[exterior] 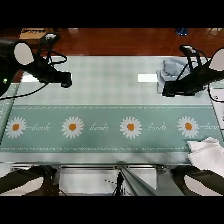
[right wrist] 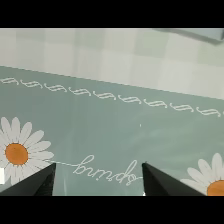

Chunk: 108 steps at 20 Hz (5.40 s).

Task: Fold the shirts.

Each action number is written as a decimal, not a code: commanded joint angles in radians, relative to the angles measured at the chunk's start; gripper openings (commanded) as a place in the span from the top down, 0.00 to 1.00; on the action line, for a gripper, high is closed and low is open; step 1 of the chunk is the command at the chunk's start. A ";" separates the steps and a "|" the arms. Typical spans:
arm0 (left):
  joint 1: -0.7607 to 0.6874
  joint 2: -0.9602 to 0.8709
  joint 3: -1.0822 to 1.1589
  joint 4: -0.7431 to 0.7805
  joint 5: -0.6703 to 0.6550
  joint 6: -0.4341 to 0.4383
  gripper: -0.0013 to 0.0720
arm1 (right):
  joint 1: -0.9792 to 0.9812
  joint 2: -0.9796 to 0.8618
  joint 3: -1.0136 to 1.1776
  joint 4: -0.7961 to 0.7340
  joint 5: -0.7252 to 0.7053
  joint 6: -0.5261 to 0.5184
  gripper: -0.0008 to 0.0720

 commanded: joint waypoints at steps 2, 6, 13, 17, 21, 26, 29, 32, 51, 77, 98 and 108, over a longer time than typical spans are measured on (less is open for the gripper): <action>0.000 -0.001 0.001 0.000 0.000 0.000 0.03 | 0.001 0.001 0.001 0.000 0.000 0.000 0.15; 0.000 -0.001 0.001 0.000 0.000 0.000 0.03 | 0.001 0.001 0.001 0.000 0.000 0.000 0.15; 0.000 -0.001 0.001 0.000 0.000 0.000 0.03 | 0.001 0.001 0.001 0.000 0.000 0.000 0.15; 0.000 -0.001 0.001 0.000 0.000 0.000 0.03 | 0.001 0.001 0.001 0.000 -0.011 0.000 0.15; 0.000 -0.001 0.001 0.000 0.000 0.000 0.03 | 0.001 0.001 0.001 0.000 -0.011 0.000 0.15; 0.000 -0.001 0.001 -0.016 0.025 0.000 0.03 | 0.001 0.001 0.001 0.004 -0.103 0.000 0.15; 0.000 -0.001 0.001 -0.016 0.053 0.000 0.03 | 0.001 0.000 0.001 0.005 -0.139 0.001 0.15; 0.000 -0.002 0.001 -0.016 0.106 0.000 0.03 | 0.001 0.001 0.001 -0.068 -0.276 -0.022 0.16; 0.000 -0.001 0.001 -0.042 0.104 0.000 0.03 | -0.461 -0.411 0.002 0.021 -0.934 0.448 0.16; 0.000 0.224 0.464 -0.100 -0.124 0.003 0.03 | -0.230 0.550 0.031 0.236 -0.785 -0.100 0.96; 0.002 0.331 -0.034 -0.108 -0.276 0.027 0.03 | 0.610 -0.098 0.031 0.154 -0.504 0.068 0.34; 0.219 0.380 -0.549 -0.310 -0.185 0.111 0.04 | -0.154 0.147 0.024 -0.033 -0.185 -0.103 0.30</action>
